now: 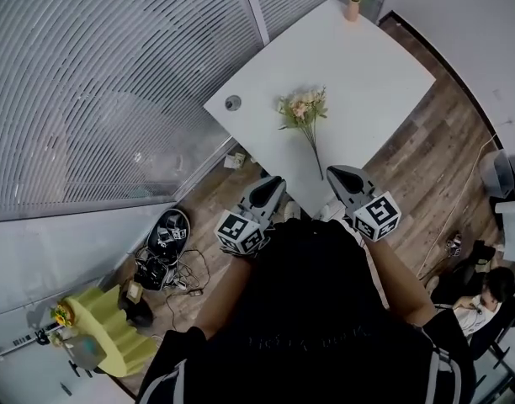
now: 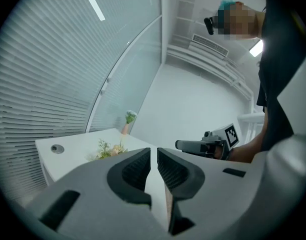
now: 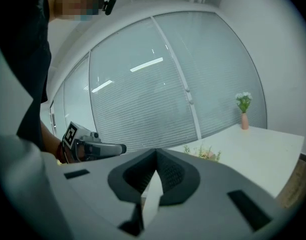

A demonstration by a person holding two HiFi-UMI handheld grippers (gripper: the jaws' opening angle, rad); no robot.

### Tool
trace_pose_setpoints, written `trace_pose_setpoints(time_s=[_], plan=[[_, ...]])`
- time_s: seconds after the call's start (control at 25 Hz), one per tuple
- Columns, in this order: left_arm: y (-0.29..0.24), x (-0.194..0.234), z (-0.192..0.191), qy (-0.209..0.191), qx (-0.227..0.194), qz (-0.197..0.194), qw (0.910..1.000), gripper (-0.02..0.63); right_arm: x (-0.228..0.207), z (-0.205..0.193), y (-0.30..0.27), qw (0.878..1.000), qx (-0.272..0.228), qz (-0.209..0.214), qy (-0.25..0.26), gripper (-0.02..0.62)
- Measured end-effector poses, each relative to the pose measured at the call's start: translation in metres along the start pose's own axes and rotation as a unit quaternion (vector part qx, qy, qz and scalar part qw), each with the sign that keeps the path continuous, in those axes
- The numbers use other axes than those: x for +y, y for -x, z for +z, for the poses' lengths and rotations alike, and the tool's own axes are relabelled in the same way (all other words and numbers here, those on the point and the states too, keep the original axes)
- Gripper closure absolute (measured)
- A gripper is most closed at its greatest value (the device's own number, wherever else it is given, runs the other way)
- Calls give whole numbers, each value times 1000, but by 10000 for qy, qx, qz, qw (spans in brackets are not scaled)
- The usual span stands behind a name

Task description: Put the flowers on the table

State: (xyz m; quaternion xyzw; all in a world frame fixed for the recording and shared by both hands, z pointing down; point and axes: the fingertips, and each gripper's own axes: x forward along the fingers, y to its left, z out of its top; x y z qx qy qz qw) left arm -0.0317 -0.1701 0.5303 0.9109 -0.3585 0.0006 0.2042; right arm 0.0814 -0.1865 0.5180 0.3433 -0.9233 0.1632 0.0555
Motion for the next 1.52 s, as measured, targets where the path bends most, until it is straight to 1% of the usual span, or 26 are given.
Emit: trace_pose_setpoints(time_s=[0.12, 0.28, 0.4, 0.56, 0.76, 0.92, 1.08, 1.28, 1.52], plan=[[-1, -11, 7, -164, -22, -150, 9998, 554, 13, 13, 8, 9996, -147, 70, 231, 566], [-1, -30, 20, -529, 9, -390, 9978, 554, 31, 34, 17, 9979, -369, 155, 503, 566], [-3, -44, 35, -650, -131, -574, 9961, 554, 42, 50, 21, 9962, -503, 234, 672, 566], [-2, -57, 53, -843, -248, -670, 9939, 554, 50, 57, 28, 9953, -581, 239, 743, 566], [1, -60, 61, -847, -304, -709, 9934, 554, 64, 66, 34, 9945, -690, 357, 699, 566], [6, -61, 70, -897, -403, -723, 9925, 554, 79, 91, 38, 9914, -1017, 481, 672, 566], [10, -64, 79, -873, -503, -724, 9923, 554, 86, 106, 41, 9894, -1191, 462, 683, 566], [14, -67, 87, -981, -611, -761, 9904, 554, 91, 114, 46, 9883, -1280, 434, 705, 566], [10, -64, 99, -752, -795, -725, 9913, 554, 102, 120, 49, 9832, -1551, 621, 740, 566]])
